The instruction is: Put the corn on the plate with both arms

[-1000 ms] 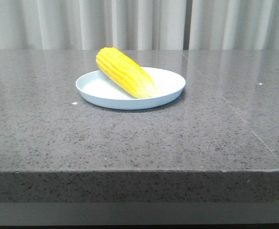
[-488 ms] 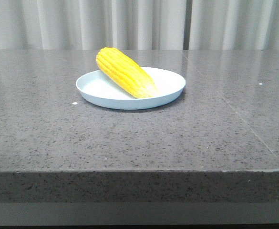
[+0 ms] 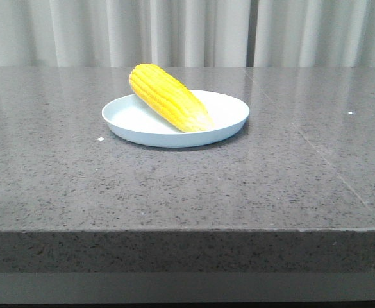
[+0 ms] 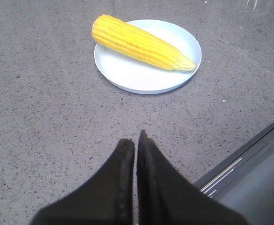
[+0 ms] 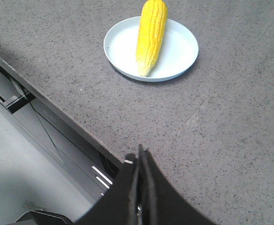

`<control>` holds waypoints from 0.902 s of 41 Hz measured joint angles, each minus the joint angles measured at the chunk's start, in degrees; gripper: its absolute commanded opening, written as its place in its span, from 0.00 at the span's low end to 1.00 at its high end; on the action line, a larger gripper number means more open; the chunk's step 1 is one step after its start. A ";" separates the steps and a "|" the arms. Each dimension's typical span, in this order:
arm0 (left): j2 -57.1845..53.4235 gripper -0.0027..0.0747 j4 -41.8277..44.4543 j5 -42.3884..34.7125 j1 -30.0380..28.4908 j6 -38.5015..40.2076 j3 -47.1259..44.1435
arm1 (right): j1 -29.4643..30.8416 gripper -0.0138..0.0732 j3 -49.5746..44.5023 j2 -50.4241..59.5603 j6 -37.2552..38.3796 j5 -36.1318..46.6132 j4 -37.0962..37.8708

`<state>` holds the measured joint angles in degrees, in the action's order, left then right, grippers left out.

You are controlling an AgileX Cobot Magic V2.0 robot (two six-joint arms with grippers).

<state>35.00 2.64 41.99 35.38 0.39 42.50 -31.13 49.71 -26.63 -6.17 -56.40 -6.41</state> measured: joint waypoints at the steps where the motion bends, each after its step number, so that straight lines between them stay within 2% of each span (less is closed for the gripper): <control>1: 0.00 0.01 0.00 0.00 0.00 0.00 0.00 | 0.00 0.08 0.00 0.00 0.00 0.00 0.00; 28: -1.72 0.01 0.00 -0.51 -0.01 0.00 -1.58 | 0.00 0.08 -0.08 0.00 0.00 -0.42 0.00; 33: -5.45 0.01 0.07 -2.21 -4.28 0.00 -5.71 | 0.00 0.08 -0.22 0.00 0.00 -0.42 0.00; 37: -9.91 0.01 0.07 -7.09 -10.07 0.00 -11.20 | 0.00 0.08 -0.22 0.00 0.13 -0.46 0.00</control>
<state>25.10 2.71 34.90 25.32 0.39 31.30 -31.13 49.49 -26.63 -6.04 -56.86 -6.41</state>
